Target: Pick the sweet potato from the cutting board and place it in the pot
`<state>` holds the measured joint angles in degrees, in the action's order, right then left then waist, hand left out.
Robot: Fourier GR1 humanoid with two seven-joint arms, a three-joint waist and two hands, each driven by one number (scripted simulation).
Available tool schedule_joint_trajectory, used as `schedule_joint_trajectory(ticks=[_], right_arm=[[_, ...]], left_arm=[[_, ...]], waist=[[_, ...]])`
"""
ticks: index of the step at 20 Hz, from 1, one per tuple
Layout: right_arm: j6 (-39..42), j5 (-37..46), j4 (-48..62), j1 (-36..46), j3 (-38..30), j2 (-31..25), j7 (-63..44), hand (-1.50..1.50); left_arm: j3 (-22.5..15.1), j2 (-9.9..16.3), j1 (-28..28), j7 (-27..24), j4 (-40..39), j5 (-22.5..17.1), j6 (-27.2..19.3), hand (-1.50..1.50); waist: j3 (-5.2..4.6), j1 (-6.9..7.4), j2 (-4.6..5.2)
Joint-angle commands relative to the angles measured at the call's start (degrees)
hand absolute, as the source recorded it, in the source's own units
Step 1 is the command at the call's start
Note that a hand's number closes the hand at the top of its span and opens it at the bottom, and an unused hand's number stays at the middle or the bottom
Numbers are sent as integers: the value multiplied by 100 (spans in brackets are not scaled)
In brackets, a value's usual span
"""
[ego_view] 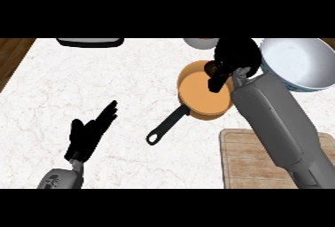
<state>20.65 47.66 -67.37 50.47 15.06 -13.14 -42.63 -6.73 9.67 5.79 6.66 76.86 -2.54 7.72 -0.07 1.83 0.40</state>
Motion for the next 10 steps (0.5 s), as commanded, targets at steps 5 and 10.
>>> schedule_joint_trajectory(ticks=[5,10], right_arm=[[636,-258,2020,824,-541,722,-775,-150],[-1201,-339,1620,529,-916,1028,268,-150]], left_arm=[[-84,-129,-44,11,-38,173,-131,0],[160,96,20,182,103,-65,101,0]], waist=[[3,-10,9],[14,-45,11]])
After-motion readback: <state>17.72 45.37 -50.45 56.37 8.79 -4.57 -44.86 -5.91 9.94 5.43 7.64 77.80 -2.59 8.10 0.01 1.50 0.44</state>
